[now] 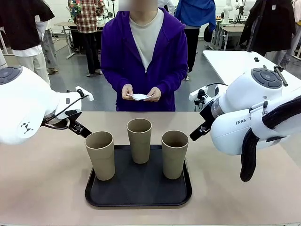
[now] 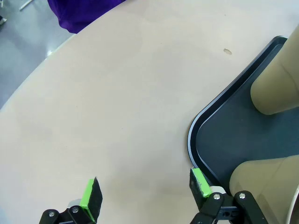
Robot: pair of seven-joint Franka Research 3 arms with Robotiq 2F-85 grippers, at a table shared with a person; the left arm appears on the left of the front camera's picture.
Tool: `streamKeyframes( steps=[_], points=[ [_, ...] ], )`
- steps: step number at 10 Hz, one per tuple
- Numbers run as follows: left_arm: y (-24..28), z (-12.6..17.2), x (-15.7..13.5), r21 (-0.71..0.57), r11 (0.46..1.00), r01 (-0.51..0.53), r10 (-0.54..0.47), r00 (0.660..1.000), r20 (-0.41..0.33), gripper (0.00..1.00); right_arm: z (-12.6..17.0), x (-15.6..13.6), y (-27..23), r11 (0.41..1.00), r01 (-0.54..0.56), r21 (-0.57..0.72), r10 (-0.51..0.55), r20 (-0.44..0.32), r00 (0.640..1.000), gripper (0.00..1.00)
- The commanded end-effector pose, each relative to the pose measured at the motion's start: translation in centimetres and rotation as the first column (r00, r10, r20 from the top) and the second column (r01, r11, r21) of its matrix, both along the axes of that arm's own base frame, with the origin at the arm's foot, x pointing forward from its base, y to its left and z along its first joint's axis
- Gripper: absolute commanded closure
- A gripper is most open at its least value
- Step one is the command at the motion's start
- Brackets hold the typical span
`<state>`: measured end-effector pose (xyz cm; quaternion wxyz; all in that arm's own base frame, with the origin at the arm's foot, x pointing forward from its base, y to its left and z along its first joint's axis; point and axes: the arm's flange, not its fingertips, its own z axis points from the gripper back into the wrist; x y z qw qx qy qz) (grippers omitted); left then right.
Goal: Place coasters on the table and set cups on them.
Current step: Pick up one Reusable plastic cup and place it on a coaster set by the human.
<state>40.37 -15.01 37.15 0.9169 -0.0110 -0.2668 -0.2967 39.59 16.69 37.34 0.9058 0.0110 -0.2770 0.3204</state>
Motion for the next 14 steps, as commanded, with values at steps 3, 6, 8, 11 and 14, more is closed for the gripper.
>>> streamKeyframes(
  steps=[3,6,8,11,14],
  points=[
    [0.0,0.0,0.0,0.000,1.000,0.000,0.000,1.000,0.000,0.00,0.0,0.0,0.0,1.000,0.000,0.000,0.000,0.000,1.000,0.00],
    [1.1,6.4,-1.5,0.064,0.998,0.014,-0.016,0.999,0.042,0.00,4.9,-1.4,0.8,0.999,-0.015,-0.048,0.011,-0.095,0.995,0.00],
    [2.0,11.9,-5.2,0.086,0.994,0.063,-0.065,0.998,0.016,0.00,9.7,-5.9,0.8,0.992,-0.012,-0.128,-0.009,-0.159,0.987,0.00],
    [4.0,13.6,-11.9,-0.002,0.991,0.133,-0.131,0.971,-0.202,0.00,11.1,-15.0,-1.6,0.990,0.038,-0.134,-0.079,-0.312,0.947,0.00],
    [2.9,14.6,-11.5,-0.001,0.991,0.132,-0.129,0.971,-0.199,0.00,13.4,-13.5,-1.1,0.988,0.022,-0.152,-0.068,-0.306,0.950,0.00]
  ],
)
